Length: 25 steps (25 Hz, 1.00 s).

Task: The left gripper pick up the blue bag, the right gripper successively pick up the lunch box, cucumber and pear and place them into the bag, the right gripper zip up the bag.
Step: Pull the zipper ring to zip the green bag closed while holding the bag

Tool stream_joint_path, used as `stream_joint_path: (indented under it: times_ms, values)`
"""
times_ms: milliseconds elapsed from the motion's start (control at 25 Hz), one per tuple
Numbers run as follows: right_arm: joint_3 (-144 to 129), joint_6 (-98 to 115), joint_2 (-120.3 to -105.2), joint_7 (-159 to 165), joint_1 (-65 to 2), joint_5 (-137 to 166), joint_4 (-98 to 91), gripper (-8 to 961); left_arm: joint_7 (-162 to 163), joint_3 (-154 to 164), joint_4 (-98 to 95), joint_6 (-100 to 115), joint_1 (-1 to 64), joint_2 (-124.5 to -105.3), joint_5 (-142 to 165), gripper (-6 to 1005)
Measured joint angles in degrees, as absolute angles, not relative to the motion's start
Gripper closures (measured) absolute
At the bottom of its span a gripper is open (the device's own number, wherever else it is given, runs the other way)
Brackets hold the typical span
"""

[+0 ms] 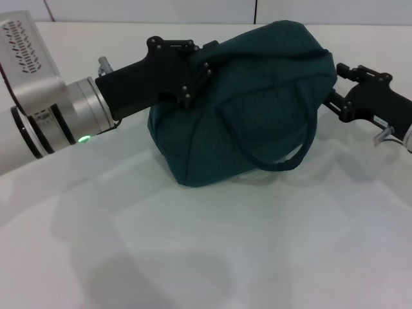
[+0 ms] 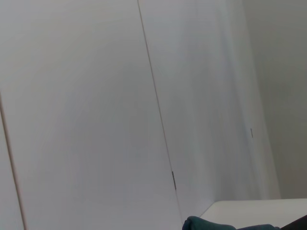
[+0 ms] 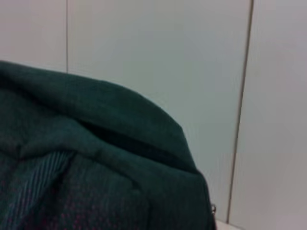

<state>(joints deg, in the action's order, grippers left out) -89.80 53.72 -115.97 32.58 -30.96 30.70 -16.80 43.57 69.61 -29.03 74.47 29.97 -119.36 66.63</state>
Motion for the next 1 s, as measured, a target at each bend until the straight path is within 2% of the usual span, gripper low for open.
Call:
stream_joint_path:
  times_ms: [440,840,1000]
  values:
    - [-90.8,52.6,-116.04,32.6,-32.7,31.0,-17.6,476,42.5,69.6,-28.9,74.5,30.1,-119.53,66.4,894]
    - [-91.6,54.6,-116.20,32.2,-31.6,31.0,-18.5,479,42.4,69.3,-28.7,74.4,30.4,-119.53,66.2,895]
    - [-91.7,55.1,-116.19,32.0,-31.3,31.1,-18.5,578,42.4,69.3,-28.7,74.2,30.6,-119.53,66.2,895]
